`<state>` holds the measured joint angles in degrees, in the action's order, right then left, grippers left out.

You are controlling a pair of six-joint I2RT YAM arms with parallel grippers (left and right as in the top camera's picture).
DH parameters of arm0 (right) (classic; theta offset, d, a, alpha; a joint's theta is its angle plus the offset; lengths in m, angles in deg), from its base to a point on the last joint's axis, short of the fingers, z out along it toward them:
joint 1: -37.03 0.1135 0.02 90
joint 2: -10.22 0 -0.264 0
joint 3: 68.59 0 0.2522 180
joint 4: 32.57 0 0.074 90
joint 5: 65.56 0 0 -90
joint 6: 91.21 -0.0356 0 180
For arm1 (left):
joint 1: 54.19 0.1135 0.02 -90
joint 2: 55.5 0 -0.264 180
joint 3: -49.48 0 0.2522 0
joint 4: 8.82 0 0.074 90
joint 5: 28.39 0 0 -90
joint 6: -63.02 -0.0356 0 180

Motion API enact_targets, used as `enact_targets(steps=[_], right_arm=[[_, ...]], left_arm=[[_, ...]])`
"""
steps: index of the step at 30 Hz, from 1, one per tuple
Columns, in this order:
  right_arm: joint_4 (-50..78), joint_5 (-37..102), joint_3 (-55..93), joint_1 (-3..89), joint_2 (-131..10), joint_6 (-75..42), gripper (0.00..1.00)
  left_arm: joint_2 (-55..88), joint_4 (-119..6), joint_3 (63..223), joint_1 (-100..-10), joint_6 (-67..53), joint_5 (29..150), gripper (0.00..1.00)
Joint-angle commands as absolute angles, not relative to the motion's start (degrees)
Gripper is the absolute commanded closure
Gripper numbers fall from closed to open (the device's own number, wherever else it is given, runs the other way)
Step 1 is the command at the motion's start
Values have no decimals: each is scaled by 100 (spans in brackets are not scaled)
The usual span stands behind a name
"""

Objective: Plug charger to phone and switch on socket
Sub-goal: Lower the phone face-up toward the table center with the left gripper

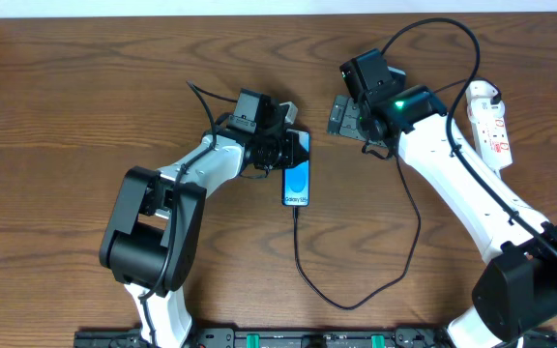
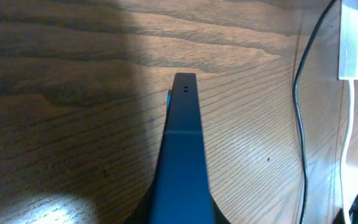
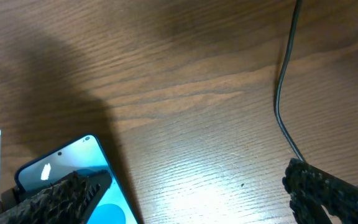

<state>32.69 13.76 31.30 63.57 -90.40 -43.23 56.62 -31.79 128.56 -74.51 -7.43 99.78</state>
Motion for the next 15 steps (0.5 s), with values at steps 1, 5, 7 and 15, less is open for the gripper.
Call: enact_targets(steps=[1,5,7,15], right_arm=[[3287,1234,3174,6408,-8911,-4552,1],[3289,1234,3174,6408,-8911,-4552,1],[3306,1234,3174,6408,-8911,-4552,1],[3331,1234,3174,6408,-8911,-4552,1]], left_arm=[[5766,-3199,12904,-7453,-400,10149,93],[5902,-3219,12904,-7453,-264,10361,93],[5952,-3240,12904,-7453,-262,10361,92],[6020,-3284,12904,-7453,-201,10359,93]])
